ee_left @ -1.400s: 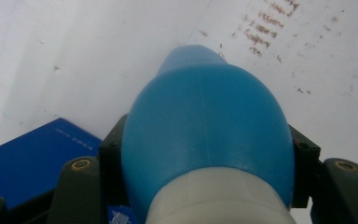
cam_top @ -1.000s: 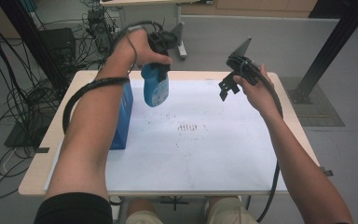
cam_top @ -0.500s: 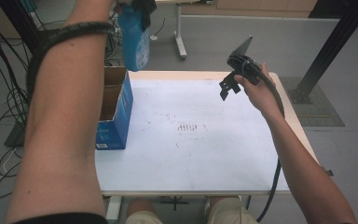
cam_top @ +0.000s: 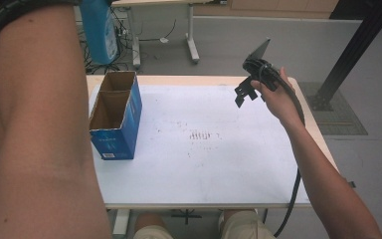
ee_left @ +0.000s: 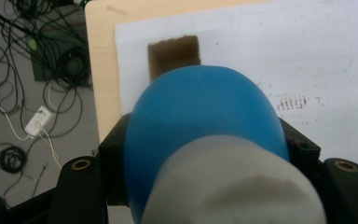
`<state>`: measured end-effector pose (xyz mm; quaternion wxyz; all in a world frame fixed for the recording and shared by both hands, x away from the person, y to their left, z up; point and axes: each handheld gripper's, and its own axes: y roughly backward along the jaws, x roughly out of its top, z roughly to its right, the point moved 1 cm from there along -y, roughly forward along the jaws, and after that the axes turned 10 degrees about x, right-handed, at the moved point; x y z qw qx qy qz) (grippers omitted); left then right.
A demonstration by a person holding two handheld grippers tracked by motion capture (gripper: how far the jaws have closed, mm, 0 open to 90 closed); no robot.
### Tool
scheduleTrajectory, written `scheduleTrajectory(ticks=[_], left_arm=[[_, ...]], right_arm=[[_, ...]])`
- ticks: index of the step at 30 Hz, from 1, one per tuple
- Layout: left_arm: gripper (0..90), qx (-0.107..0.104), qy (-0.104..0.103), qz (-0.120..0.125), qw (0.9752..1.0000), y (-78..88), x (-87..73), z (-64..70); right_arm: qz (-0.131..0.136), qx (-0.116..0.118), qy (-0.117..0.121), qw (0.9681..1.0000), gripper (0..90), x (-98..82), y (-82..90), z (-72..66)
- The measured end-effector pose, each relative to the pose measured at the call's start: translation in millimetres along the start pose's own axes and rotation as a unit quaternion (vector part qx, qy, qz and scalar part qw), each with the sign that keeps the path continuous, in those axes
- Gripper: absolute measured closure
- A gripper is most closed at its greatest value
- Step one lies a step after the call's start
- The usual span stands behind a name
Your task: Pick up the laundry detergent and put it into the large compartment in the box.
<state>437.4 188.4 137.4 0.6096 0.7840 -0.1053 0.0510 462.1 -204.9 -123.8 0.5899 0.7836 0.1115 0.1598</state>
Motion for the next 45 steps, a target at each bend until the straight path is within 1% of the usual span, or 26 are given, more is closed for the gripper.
scheduleTrajectory(ticks=[6, 8, 10, 13, 25, 29, 36, 45], left_arm=[[36.9, 0.000, 0.024, -0.002, 0.9997, -4.7, -7.9, -14.7], [36.9, -0.004, 0.031, -0.002, 0.9995, -5.5, -10.0, -19.3], [36.9, -0.005, 0.037, -0.002, 0.9993, -6.3, -11.6, -22.2], [36.9, -0.007, 0.040, -0.002, 0.9992, -8.0, -12.4, -24.2], [36.9, -0.013, 0.043, -0.007, 0.9990, -18.2, -12.2, -27.0], [36.9, -0.013, 0.044, -0.007, 0.9989, -22.7, -13.9, -28.2], [36.9, -0.019, 0.048, -0.014, 0.9986, -37.0, -15.3, -30.7], [36.9, -0.022, 0.049, -0.028, 0.9982, -60.0, -14.6, -32.2]], right_arm=[[-0.003, 0.001, 0.001, 1.0000, 5.9, 1.0, -1.5, -1.2], [-0.003, 0.001, 0.003, 1.0000, 5.9, 0.8, -2.4, -1.2], [-0.004, 0.001, 0.001, 1.0000, 5.9, 1.3, -2.9, -1.7], [-0.003, 0.001, 0.005, 1.0000, 5.9, 0.9, -3.3, -1.2], [-0.003, 0.000, 0.000, 1.0000, 5.9, 0.8, -2.4, -1.1], [-0.003, -0.001, 0.003, 1.0000, 5.9, 0.4, -2.9, -2.0], [-0.005, -0.002, 0.004, 1.0000, 5.9, 0.6, -3.4, -4.2], [-0.006, -0.003, 0.006, 1.0000, 5.9, 1.1, -5.2, -5.0]])
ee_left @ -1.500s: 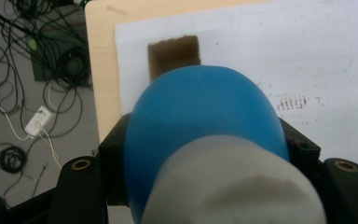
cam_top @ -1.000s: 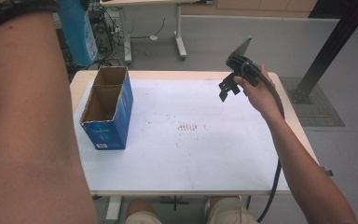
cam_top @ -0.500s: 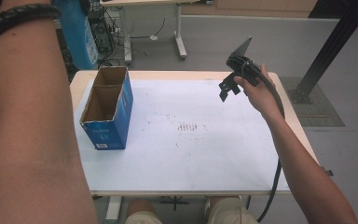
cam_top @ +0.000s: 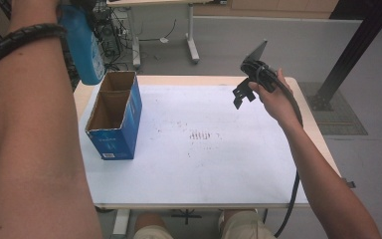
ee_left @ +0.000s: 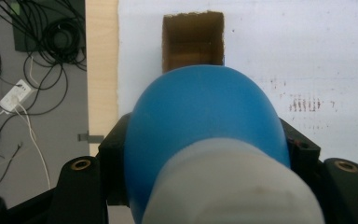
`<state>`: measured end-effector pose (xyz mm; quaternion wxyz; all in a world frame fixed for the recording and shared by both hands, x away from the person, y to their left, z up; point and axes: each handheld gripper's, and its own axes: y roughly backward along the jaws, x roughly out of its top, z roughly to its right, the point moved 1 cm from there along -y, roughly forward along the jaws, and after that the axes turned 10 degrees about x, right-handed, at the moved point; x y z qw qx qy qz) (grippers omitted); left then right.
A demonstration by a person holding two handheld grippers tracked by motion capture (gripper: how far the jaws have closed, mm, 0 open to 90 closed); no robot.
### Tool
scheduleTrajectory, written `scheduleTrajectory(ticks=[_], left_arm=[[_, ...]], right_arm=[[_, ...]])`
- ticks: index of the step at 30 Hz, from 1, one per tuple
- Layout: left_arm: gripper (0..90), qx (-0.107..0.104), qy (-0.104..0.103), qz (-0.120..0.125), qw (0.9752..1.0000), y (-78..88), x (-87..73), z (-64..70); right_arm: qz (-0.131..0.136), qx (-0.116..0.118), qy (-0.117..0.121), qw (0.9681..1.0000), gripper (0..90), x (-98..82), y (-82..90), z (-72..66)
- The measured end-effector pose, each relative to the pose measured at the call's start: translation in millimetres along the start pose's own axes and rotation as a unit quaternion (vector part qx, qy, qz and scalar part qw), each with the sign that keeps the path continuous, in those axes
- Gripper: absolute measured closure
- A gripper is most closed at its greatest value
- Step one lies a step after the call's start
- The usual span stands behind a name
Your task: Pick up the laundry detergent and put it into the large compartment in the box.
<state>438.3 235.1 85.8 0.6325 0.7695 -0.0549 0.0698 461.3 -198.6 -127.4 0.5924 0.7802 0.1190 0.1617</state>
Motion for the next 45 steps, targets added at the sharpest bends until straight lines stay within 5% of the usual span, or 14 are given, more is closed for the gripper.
scheduleTrajectory(ticks=[45], left_arm=[[37.0, -0.027, -0.022, -0.054, 0.9980, -130.8, -9.1, 6.5]], right_arm=[[-0.013, 0.001, 0.004, 0.9999, 5.9, 6.6, -13.8, -10.3]])
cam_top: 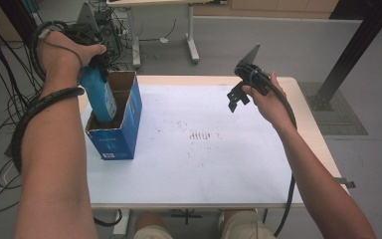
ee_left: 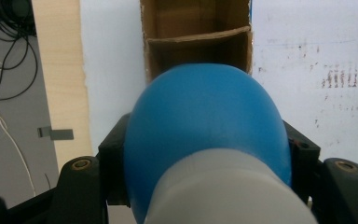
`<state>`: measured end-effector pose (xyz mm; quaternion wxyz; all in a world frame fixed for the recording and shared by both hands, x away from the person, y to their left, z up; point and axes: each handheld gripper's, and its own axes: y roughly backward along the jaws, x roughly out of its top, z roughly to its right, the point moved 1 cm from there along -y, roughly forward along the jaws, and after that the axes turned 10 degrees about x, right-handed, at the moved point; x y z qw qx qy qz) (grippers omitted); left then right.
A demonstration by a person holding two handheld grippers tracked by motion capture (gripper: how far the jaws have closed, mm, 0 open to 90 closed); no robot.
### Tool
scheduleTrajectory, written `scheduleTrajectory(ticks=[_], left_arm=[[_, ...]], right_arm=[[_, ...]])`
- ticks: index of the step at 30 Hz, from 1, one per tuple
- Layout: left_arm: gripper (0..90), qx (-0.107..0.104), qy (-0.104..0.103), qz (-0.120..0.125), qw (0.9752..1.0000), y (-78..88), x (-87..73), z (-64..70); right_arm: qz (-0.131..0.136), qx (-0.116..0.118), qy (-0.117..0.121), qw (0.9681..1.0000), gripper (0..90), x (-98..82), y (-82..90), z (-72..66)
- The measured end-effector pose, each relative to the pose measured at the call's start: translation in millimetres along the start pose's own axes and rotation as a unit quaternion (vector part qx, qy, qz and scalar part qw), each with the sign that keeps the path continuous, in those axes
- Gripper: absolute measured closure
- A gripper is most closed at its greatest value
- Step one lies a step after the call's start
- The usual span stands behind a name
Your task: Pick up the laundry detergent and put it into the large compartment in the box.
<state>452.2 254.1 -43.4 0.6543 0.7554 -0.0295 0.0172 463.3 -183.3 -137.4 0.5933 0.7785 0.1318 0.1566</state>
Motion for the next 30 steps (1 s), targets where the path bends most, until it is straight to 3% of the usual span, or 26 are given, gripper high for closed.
scheduleTrajectory(ticks=[30], left_arm=[[37.0, 0.006, -0.031, -0.022, 0.9993, -71.8, 4.3, 23.1]], right_arm=[[-0.009, 0.000, -0.003, 1.0000, 5.9, 2.0, -9.6, 4.1]])
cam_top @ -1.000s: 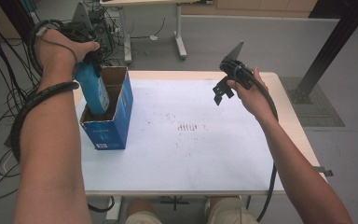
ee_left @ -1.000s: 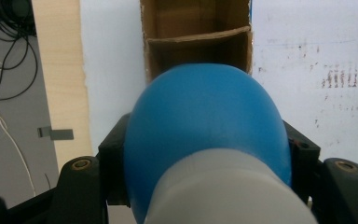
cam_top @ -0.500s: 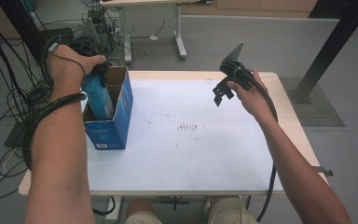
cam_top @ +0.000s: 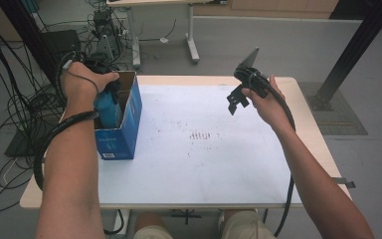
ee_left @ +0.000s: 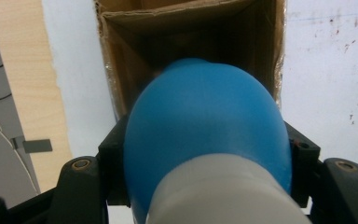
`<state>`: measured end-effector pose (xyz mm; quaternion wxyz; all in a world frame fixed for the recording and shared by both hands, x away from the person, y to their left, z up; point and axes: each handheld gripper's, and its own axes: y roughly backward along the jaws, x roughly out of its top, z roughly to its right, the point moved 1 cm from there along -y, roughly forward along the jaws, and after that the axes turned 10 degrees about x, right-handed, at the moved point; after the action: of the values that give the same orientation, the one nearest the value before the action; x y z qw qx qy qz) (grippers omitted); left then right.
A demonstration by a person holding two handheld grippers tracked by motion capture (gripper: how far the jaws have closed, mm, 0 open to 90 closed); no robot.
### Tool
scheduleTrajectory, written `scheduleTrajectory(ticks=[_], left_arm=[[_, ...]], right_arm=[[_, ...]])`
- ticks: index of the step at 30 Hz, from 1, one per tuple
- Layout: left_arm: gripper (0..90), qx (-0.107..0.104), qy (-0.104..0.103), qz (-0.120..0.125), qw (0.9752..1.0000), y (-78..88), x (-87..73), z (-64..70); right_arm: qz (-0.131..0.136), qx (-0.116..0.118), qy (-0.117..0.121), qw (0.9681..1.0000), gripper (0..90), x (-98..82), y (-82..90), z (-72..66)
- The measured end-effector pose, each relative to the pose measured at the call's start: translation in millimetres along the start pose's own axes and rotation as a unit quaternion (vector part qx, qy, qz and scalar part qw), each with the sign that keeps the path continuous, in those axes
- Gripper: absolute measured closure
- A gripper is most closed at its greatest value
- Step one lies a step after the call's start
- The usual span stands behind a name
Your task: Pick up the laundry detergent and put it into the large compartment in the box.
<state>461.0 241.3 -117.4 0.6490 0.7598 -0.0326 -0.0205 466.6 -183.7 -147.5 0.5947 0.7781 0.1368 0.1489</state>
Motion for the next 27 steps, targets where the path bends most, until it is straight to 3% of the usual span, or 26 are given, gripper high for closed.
scheduleTrajectory(ticks=[27], left_arm=[[36.9, 0.008, -0.030, -0.008, 0.9995, -39.7, 1.0, 11.5]], right_arm=[[-0.005, -0.005, -0.002, 1.0000, 5.9, 2.4, -3.4, -0.3]])
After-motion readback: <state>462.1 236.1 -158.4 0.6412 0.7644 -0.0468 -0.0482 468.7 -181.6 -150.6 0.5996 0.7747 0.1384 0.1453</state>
